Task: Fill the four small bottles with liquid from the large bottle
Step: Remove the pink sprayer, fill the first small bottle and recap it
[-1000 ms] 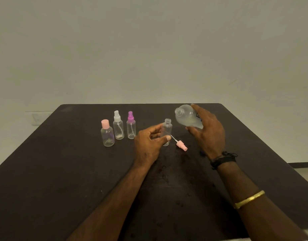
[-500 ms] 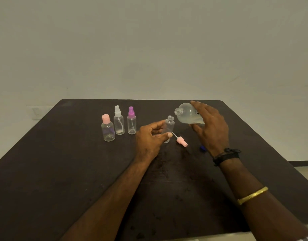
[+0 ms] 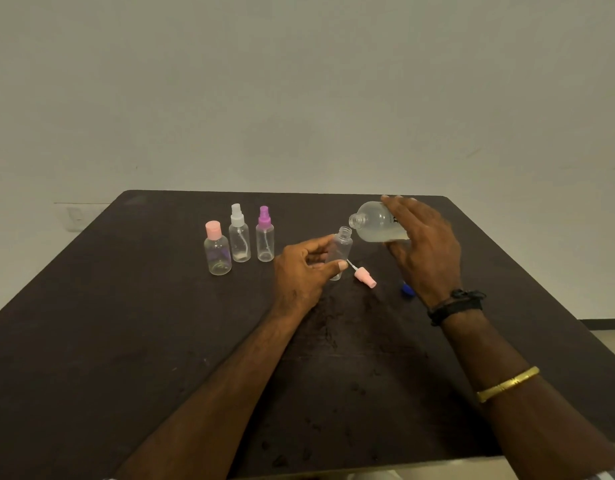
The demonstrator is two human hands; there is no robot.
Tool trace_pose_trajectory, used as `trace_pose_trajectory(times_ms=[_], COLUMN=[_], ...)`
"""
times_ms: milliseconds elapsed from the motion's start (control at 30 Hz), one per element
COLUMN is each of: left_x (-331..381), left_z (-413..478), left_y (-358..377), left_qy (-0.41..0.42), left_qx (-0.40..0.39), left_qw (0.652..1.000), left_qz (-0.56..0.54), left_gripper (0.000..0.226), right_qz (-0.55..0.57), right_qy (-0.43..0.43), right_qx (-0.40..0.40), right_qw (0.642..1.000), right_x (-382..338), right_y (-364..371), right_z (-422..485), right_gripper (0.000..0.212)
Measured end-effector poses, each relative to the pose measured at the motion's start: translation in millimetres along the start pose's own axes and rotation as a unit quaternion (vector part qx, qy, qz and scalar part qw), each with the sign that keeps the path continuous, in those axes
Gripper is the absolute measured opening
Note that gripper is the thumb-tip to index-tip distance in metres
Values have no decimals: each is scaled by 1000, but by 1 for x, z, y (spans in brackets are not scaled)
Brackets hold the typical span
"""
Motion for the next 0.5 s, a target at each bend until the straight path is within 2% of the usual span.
trace_pose_trajectory(times_ms=[500], left_x=[-1], left_z=[1], left_y=[0], left_qy=[7], left_qx=[1], left_qw=[1000], left_qz=[20], left_gripper=[51], right_qz=[-15], right_qy=[-19], right_qx=[18], right_qw=[1000], right_x=[-5], right_y=[-10], right_z=[3], right_gripper=[63])
Point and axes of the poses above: each hand's wrist, its own z-axis towards the middle knuckle, its own y-axis out of the palm, x = y × z, the point moved 10 cm from there along z, towards the middle knuckle, and after that the axes turned 7 degrees about -z, right-handed, at the moved point
